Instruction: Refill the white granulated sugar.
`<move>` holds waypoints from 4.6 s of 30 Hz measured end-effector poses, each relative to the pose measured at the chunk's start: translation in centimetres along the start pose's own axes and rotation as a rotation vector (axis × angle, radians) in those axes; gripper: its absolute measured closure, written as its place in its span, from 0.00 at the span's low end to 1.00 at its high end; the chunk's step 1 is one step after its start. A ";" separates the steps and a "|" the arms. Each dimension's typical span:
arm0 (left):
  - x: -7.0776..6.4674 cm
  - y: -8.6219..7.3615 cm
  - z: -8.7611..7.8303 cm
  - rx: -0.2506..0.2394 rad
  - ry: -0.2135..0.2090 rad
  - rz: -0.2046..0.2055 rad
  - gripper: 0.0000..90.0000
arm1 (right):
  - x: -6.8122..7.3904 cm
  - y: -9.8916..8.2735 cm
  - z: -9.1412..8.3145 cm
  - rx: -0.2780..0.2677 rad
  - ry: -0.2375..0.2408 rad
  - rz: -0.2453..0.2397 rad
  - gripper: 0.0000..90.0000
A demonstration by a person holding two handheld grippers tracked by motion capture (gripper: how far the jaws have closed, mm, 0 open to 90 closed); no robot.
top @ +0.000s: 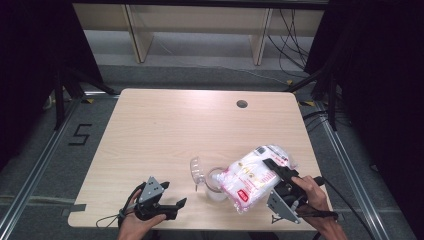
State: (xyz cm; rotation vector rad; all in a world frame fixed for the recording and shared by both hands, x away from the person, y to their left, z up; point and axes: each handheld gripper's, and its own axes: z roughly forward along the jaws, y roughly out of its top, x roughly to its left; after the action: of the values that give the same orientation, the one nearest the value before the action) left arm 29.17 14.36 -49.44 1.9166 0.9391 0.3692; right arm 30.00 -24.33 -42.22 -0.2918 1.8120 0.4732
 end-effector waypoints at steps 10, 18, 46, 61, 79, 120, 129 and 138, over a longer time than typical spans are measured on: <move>0.0 0.0 0.0 -0.005 0.000 -0.004 0.20 | 0.8 -1.2 -0.1 -0.031 0.060 0.190 0.83; 0.0 0.0 0.1 -0.004 -0.009 -0.001 0.21 | 0.8 -2.0 0.1 -0.071 0.092 0.321 0.85; -0.1 0.0 0.1 0.000 -0.010 -0.001 0.22 | 1.8 -6.2 3.0 -0.139 0.219 0.865 0.92; -0.1 -0.1 0.1 -0.001 -0.008 0.001 0.22 | 3.1 -9.5 5.2 -0.219 0.229 1.092 0.92; -0.1 0.0 -0.1 0.007 -0.002 0.028 0.23 | 4.4 -11.4 5.7 -0.204 0.216 1.129 0.92; -0.1 -0.1 0.1 0.001 -0.002 -0.001 0.23 | 4.6 -12.9 2.4 -0.018 0.262 1.336 0.89; -0.1 -0.1 -0.1 0.004 0.004 0.020 0.22 | 4.6 -13.3 2.5 -0.022 0.247 1.350 0.79; -0.1 -0.1 -0.1 0.001 0.001 0.009 0.22 | 4.3 -13.0 1.8 -0.008 0.224 1.399 0.63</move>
State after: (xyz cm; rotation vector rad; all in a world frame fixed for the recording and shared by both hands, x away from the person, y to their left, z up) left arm 29.03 14.35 -49.48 1.9222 0.9310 0.3750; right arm 35.87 -34.87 -48.91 1.0466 2.0038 1.4251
